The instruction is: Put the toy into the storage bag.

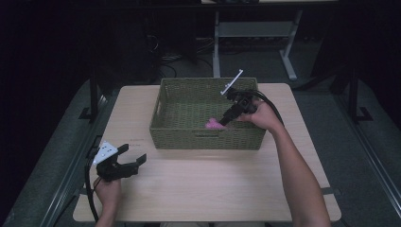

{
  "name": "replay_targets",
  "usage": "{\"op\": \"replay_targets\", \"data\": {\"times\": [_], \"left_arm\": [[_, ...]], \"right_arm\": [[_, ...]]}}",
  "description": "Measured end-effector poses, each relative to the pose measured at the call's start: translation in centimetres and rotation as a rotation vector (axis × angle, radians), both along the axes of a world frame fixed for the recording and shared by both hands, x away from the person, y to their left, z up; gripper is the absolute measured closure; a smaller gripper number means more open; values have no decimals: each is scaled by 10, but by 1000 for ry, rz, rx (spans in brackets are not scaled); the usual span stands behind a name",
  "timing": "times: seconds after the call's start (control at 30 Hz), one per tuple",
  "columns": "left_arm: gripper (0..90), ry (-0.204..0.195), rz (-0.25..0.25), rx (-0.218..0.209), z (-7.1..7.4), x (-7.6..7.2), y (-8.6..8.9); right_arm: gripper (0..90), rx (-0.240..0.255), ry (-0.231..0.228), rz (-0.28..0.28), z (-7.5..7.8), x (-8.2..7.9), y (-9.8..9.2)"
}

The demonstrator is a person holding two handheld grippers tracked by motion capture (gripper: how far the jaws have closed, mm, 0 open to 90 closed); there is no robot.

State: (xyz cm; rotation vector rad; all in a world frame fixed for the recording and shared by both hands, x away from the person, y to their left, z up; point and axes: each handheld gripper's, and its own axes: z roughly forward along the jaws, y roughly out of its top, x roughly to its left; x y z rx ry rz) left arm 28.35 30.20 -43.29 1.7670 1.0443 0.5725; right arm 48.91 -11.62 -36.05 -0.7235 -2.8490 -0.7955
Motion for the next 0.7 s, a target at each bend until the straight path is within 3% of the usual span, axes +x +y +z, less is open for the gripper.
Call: {"op": "replay_targets", "data": {"times": [0.4, 0.7], "left_arm": [[136, 0, -1, 5, 0, 0, 0], [136, 0, 0, 5, 0, 0, -1]], "right_arm": [[406, 26, -54, -55, 30, -17, -24], [361, 19, -73, -59, 40, -31, -29]]}}
